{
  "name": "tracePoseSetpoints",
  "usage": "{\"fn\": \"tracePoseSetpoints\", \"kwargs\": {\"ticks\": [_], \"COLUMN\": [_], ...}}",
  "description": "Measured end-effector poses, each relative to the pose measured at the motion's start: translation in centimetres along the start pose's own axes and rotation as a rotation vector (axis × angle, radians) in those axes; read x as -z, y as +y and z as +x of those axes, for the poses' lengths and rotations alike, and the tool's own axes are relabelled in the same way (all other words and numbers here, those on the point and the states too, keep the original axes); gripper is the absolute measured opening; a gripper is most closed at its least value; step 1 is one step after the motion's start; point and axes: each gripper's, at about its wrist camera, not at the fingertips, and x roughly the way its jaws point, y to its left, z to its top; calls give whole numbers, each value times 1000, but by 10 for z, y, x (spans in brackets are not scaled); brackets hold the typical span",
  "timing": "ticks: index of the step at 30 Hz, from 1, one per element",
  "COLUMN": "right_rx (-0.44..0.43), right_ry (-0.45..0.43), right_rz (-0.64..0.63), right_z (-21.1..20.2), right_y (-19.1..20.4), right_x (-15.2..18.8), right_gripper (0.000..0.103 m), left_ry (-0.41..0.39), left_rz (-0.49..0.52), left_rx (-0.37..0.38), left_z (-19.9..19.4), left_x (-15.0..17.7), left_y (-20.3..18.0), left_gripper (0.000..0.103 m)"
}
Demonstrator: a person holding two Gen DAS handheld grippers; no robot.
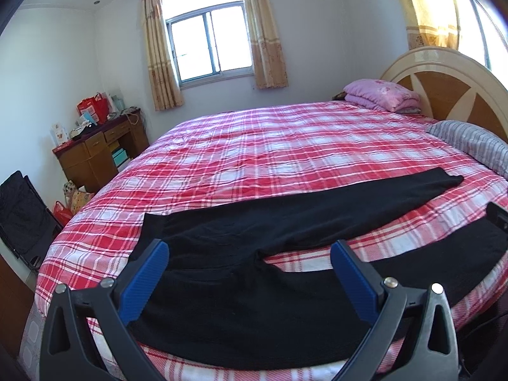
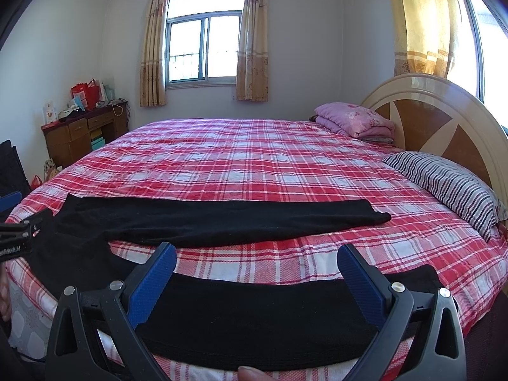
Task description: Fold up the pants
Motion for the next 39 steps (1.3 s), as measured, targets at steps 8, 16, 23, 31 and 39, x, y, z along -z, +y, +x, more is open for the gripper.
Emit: {"fn": "tracePoseSetpoints", "kwargs": {"ticks": [8, 16, 23, 31, 39], "right_rx": [62, 73, 104, 116, 175], "right_ry": [106, 223, 288, 318, 364], "right_rz": [-6, 15, 39, 86, 146], "right_z": [64, 120, 155, 193, 227], "right_y": [-34, -95, -134, -171, -220], "right_x": [5, -8, -21, -37, -51], "right_gripper": [102, 102, 102, 102, 83], "left_ry": [139, 263, 370, 428, 429], "left_rz": [-12, -6, -101, -92, -127], "left_rx": [-148, -191, -78, -33, 88], "left_z": [109, 193, 244, 272, 280], "left_x": [-7, -21, -15, -5, -4], "left_y": [68, 125, 165, 174, 185], "left_gripper": [103, 103, 75, 58, 29]}}
